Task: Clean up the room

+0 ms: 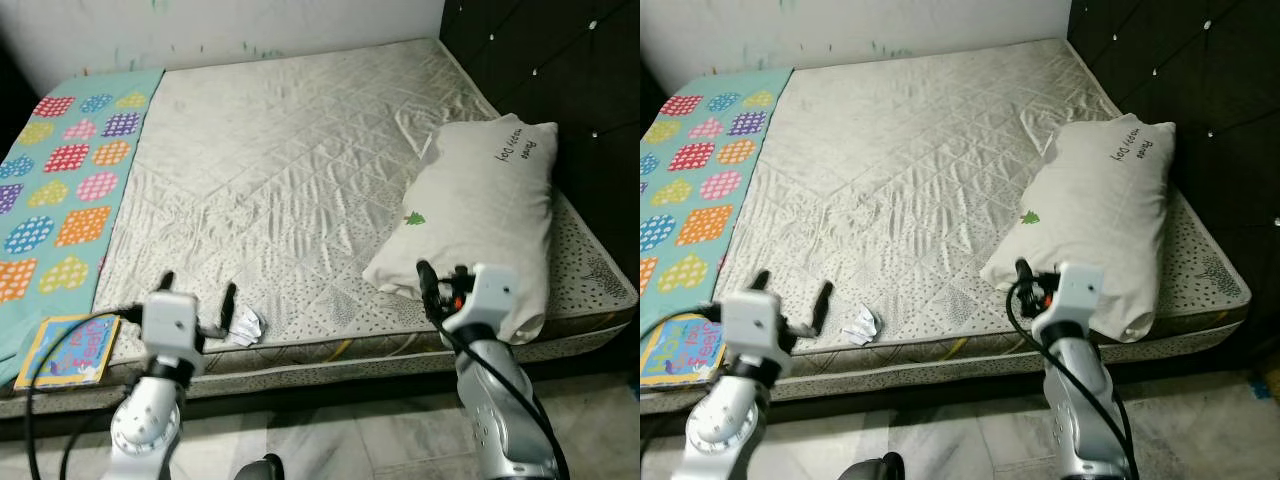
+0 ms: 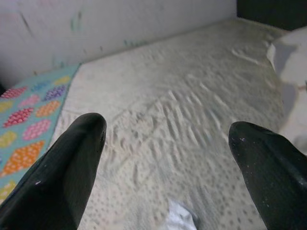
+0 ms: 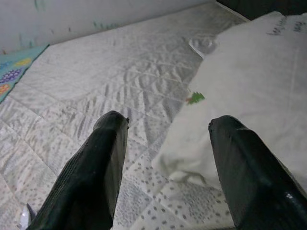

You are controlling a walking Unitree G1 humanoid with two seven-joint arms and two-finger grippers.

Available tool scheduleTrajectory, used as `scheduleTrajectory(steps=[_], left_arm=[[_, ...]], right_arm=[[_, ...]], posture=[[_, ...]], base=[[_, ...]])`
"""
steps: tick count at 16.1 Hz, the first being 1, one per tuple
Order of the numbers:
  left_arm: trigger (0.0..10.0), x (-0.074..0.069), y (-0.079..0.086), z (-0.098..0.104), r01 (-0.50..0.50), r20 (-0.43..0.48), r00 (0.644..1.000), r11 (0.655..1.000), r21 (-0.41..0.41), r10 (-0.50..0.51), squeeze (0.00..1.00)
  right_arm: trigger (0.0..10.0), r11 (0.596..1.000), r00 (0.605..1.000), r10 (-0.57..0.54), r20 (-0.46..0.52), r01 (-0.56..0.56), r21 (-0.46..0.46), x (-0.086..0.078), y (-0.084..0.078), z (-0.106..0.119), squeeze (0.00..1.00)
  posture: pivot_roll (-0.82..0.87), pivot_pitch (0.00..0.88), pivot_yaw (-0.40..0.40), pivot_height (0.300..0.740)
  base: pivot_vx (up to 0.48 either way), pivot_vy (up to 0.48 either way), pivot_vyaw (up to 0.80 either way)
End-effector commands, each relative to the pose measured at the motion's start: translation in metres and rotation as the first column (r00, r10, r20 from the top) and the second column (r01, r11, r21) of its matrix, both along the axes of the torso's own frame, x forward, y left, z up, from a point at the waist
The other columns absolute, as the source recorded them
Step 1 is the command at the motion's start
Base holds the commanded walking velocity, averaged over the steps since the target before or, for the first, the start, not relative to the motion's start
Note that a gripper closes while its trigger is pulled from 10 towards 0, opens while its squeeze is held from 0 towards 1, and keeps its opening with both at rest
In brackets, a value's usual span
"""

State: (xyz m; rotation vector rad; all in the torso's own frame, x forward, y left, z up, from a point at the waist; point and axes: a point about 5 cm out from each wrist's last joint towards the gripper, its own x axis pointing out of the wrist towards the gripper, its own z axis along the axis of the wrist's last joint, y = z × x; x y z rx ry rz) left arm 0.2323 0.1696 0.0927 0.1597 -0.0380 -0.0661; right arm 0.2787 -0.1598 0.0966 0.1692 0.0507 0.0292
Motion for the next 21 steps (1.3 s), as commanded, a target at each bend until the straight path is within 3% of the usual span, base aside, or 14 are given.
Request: scheduleTrajectory(steps=[1,2,4,5,7,8,9,10,11,15,21], left_arm=[[10.0,-0.002,0.003,-0.01,-0.005,-0.032,0.999,1.0,0.011,0.005,0.0],[10.0,0.007,0.002,-0.013,-0.011,-0.037,0.999,1.0,0.0,0.011,0.0],[10.0,0.019,0.0,0.004,0.006,0.006,1.0,1.0,-0.021,-0.006,0.0],[10.0,0.025,-0.002,0.018,0.037,0.051,0.998,0.999,-0.013,-0.036,0.0],[10.0,0.026,0.0,0.016,0.004,0.056,0.998,0.999,-0.047,-0.002,0.0],[10.0,0.024,0.004,0.012,-0.043,0.038,0.998,0.996,-0.08,0.046,0.0],[10.0,0.021,0.006,0.012,-0.058,0.035,0.997,0.994,-0.091,0.062,0.0],[10.0,0.013,0.008,0.009,-0.065,0.023,0.997,0.994,-0.092,0.068,0.0],[10.0,0.009,0.008,0.001,-0.06,-0.004,0.998,0.995,-0.08,0.06,0.0],[10.0,0.014,0.005,0.004,-0.055,0.002,0.998,0.993,-0.105,0.055,0.0],[10.0,0.008,0.001,0.003,-0.079,-0.009,0.997,0.988,-0.133,0.078,0.0]], right_arm=[[10.0,1.0,1.0,0.009,-0.023,-0.009,0.03,0.0,0.005,-0.007,0.0],[10.0,0.999,0.999,0.024,-0.048,-0.022,0.042,0.005,0.012,-0.013,0.0],[10.0,0.996,0.996,0.093,0.016,-0.093,0.016,0.015,0.025,0.007,0.0],[10.0,0.991,0.99,0.128,0.052,-0.13,0.027,0.022,0.03,0.021,0.0],[10.0,0.992,0.993,0.113,0.025,-0.115,0.058,0.026,0.026,0.013,0.0],[10.0,0.993,0.997,0.071,-0.008,-0.07,0.09,0.027,0.022,0.007,0.0],[10.0,0.994,0.997,0.081,0.006,-0.082,0.079,0.027,0.023,0.01,0.0],[10.0,0.993,0.992,0.121,0.045,-0.121,0.007,0.022,0.023,0.012,0.0],[10.0,0.996,0.997,0.082,0.014,-0.083,0.032,0.022,0.018,0.005,0.0],[10.0,0.993,0.992,0.12,0.04,-0.121,0.002,0.025,0.023,0.012,0.0],[10.0,0.986,0.987,0.159,0.011,-0.158,-0.06,0.023,0.017,0.008,0.0]], posture=[[0.06,0.085,0.061,0.74],[0.06,0.055,0.044,0.74],[0.07,0.023,0.032,0.74],[0.08,0.05,0.026,0.74],[0.1,0.108,0.013,0.74],[0.1,0.114,0.014,0.74],[0.09,0.118,0.02,0.74],[0.09,0.118,0.022,0.74],[0.09,0.122,0.024,0.74],[0.08,0.128,0.014,0.74],[0.08,0.166,-0.033,0.74]], base=[[0.0,0.0,0.0],[0.0,0.0,0.0],[0.0,0.0,0.0],[0.0,0.0,0.0],[0.0,0.0,0.0],[0.0,0.0,0.0],[0.0,0.0,0.0],[0.0,0.0,0.0],[0.0,0.0,0.0],[0.0,0.29,0.0],[0.0,0.452,0.0]])
